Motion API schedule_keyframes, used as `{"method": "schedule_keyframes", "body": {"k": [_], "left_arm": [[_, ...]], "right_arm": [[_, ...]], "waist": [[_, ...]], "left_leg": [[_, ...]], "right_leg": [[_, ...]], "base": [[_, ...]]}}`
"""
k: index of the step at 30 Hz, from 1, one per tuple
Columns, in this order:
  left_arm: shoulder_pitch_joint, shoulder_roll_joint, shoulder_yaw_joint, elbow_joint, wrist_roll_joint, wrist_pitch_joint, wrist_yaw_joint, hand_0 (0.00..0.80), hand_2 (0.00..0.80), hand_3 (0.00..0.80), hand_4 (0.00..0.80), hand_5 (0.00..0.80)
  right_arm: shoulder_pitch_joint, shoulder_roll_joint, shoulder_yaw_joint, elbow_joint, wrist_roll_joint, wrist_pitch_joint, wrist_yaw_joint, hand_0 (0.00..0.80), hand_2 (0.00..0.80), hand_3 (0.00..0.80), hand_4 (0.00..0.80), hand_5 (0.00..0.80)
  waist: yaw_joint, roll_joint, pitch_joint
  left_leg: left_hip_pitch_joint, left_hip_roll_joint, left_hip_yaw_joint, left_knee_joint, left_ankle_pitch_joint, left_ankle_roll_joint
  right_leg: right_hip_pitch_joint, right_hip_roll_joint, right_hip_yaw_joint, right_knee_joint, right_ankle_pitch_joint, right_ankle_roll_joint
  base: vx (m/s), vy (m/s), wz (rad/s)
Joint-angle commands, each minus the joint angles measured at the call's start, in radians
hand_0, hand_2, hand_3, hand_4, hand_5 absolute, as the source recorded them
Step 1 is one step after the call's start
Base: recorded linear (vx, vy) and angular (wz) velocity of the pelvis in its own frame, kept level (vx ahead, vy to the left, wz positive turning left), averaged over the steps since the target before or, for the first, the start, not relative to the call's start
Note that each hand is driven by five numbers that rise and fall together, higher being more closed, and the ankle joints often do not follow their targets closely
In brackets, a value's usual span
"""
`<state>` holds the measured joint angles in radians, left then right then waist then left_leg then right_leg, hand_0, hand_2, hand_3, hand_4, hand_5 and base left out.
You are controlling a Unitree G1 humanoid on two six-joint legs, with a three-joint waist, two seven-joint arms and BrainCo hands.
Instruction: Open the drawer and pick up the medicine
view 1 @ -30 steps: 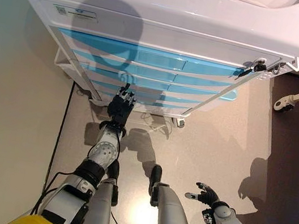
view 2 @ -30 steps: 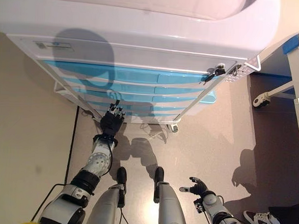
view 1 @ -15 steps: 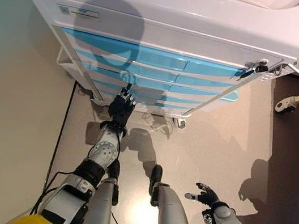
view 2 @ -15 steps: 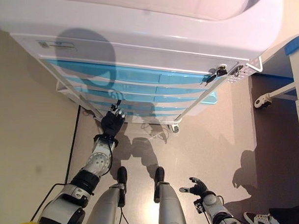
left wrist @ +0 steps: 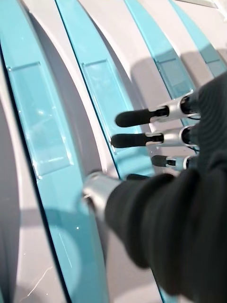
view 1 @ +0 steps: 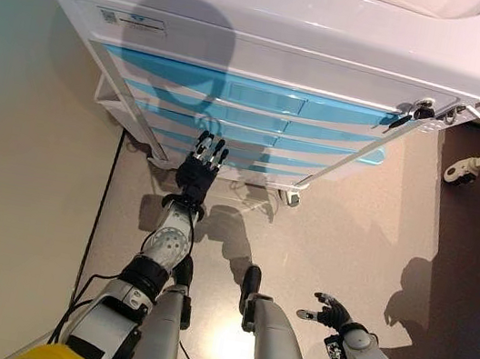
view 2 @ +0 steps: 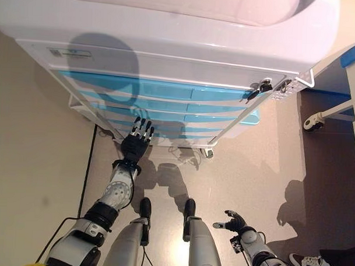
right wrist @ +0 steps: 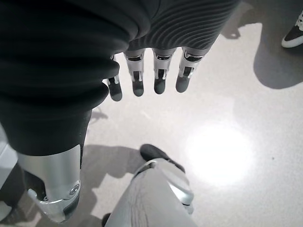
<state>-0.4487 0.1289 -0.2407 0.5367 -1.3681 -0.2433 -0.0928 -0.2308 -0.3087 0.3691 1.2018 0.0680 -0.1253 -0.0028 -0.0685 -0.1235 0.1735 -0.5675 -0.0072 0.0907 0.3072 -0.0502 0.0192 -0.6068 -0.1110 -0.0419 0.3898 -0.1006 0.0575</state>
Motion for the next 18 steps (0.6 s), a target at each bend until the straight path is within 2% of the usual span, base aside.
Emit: {"method": "schedule_keyframes", "body": {"k": [1, 18], "left_arm": [[-0.183, -0.041, -0.035, -0.214, 0.056, -0.035, -0.078, 0.0, 0.0, 0.0, 0.0, 0.0], [-0.193, -0.057, -0.001, -0.149, 0.062, -0.061, -0.004, 0.0, 0.0, 0.0, 0.0, 0.0]], "right_arm": [[0.034, -0.043, 0.02, 0.012, -0.002, 0.002, -0.007, 0.0, 0.0, 0.0, 0.0, 0.0], [0.03, -0.04, 0.015, 0.016, -0.006, 0.011, -0.021, 0.0, 0.0, 0.0, 0.0, 0.0]], "waist": [[0.005, 0.031, -0.049], [0.007, 0.029, -0.04]], "left_leg": [[-0.011, -0.012, -0.053, 0.022, -0.044, -0.007], [-0.012, -0.008, -0.047, 0.026, -0.045, -0.011]], "right_leg": [[0.0, 0.033, -0.028, -0.049, 0.106, 0.009], [0.001, 0.03, -0.028, -0.047, 0.101, 0.009]], "base": [[0.0, 0.0, 0.0], [0.0, 0.0, 0.0]]}}
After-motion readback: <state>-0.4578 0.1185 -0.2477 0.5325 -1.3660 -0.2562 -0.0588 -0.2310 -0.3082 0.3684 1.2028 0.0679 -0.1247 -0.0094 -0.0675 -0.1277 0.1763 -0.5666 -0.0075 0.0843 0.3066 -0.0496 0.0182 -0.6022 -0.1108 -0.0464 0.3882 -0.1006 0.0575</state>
